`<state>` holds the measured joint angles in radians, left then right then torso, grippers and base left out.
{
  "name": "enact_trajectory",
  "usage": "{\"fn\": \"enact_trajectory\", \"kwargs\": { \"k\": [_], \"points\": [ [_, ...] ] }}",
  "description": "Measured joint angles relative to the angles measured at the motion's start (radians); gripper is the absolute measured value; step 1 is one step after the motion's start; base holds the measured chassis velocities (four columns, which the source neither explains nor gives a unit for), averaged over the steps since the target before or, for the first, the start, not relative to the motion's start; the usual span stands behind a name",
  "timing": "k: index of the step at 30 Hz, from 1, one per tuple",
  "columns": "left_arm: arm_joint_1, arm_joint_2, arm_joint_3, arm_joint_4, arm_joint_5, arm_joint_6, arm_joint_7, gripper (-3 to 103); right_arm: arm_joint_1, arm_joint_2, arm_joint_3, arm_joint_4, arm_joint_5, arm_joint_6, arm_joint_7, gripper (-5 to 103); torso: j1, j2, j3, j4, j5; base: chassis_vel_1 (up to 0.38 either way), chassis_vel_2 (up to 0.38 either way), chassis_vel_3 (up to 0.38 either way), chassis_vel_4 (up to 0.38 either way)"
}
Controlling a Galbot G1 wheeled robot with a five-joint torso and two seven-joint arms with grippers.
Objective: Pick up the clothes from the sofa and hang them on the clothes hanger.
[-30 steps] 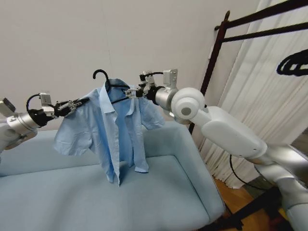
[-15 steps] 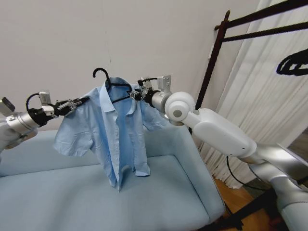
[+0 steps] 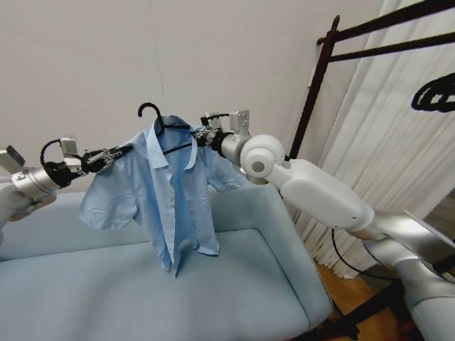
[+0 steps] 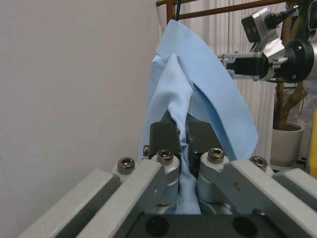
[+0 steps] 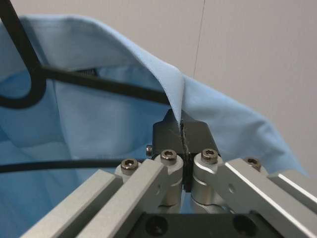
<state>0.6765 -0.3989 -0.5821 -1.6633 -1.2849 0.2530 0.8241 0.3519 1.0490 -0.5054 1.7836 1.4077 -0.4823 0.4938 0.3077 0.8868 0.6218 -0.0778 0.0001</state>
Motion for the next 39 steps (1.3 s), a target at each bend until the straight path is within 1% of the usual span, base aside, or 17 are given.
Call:
{"fn": "enact_trajectory", "kwargs": {
  "k": [5,9,14,18,21,30,35,37,39],
  "points": [
    [-0.002,-0.009,0.011,-0.002,0.014,0.0,-0.009,3,0.021,0.0,0.008,0.016,-0.001,0.0,-0.006,0,0.0,0.0,0.0,-0.0002,0.0,0.0,0.0,0.0,0.0],
    [-0.003,-0.015,0.015,-0.006,0.02,0.0,-0.016,3,0.027,-0.005,-0.002,0.078,-0.006,-0.006,-0.013,0,0.0,0.0,0.0,-0.0001,0.0,0.0,0.0,0.0,0.0],
    [0.003,-0.016,0.014,-0.01,0.023,0.001,-0.017,3,0.027,-0.005,-0.015,0.113,-0.012,-0.016,-0.022,0,0.0,0.0,0.0,0.0,-0.0001,0.0,0.0,0.0,0.0],
    [0.003,-0.016,0.013,-0.012,0.022,0.002,-0.018,3,0.023,-0.007,-0.032,0.112,-0.036,-0.017,-0.036,0,0.0,0.0,0.0,0.0,-0.0001,0.0,0.0,0.0,0.0],
    [0.002,-0.016,0.011,-0.017,0.019,0.002,-0.018,3,0.012,-0.012,-0.047,0.085,-0.08,-0.017,-0.057,0,0.0,0.0,0.0,0.0,0.0,0.0,0.0,0.0,0.0],
    [0.001,-0.022,0.011,-0.021,0.019,0.002,-0.021,3,-0.005,-0.035,-0.061,0.079,-0.111,-0.014,-0.079,0,0.0,0.0,0.0,0.0,0.0,0.0,0.0,0.0,0.0],
    [-0.001,-0.027,0.013,-0.021,0.019,0.002,-0.026,3,-0.008,-0.036,-0.068,0.099,-0.109,-0.013,-0.07,0,0.0,0.0,0.0,-0.0001,0.0,0.0,0.0,0.0,0.0],
    [-0.005,-0.027,0.013,-0.019,0.017,0.002,-0.025,3,-0.007,-0.033,-0.068,0.096,-0.106,-0.015,-0.047,0,0.0,0.0,0.0,0.0,0.0,0.0,0.0,0.0,0.0],
    [-0.006,-0.027,0.01,-0.013,0.016,0.002,-0.02,3,-0.001,-0.035,-0.062,0.093,-0.101,-0.015,-0.044,10,0.0,0.0,0.0,0.0,-0.0001,0.0,0.0,0.0,0.0]
  ]
}}
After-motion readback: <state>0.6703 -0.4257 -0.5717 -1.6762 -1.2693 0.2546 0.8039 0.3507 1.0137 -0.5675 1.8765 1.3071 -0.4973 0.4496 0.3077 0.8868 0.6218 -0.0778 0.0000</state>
